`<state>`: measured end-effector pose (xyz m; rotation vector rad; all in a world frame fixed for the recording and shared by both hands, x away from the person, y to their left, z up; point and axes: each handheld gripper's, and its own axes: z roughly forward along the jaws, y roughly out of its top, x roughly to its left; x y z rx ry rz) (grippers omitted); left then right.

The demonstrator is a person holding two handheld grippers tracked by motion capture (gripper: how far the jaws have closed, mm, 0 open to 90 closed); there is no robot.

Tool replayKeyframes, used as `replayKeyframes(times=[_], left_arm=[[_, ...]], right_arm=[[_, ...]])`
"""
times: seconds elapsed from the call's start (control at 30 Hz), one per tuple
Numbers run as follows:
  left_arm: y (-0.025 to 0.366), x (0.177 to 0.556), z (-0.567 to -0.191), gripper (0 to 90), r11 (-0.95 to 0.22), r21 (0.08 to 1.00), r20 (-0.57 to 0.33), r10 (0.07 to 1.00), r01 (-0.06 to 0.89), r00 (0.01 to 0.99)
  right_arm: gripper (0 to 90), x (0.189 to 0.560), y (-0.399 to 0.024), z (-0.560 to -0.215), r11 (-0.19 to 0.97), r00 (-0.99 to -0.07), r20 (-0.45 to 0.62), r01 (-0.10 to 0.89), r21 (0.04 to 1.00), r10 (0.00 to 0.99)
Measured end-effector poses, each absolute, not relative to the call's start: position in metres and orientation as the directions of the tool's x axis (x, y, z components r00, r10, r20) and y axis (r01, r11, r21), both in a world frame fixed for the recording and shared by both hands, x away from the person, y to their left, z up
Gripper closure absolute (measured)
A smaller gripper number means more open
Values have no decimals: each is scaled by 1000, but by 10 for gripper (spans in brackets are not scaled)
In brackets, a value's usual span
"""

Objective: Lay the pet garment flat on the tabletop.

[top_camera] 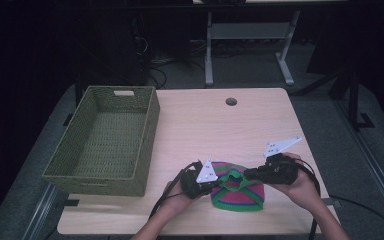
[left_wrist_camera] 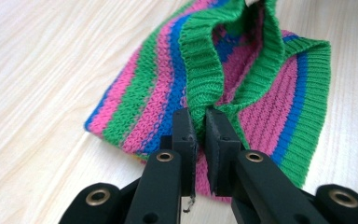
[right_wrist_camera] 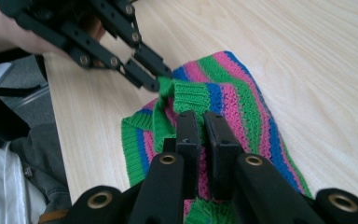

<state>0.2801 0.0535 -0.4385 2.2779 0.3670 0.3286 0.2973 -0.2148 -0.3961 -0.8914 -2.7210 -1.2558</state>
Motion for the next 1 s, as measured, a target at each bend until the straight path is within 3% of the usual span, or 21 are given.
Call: replayKeyframes(times=[0.57, 0.8, 1.0], left_arm=[[81, 269, -407, 839, -600, 787, 141, 401, 143, 905], [82, 281, -396, 839, -591, 794, 150, 417, 142, 896], [77, 311, -393, 838, -565, 798, 84, 450, 210, 889]], right_arm=[[844, 280, -199, -383, 546, -874, 205, 443, 711, 441], [843, 286, -197, -374, 542, -872, 186, 435, 719, 453], [842, 307, -203, -372, 517, -846, 185, 463, 720, 500]])
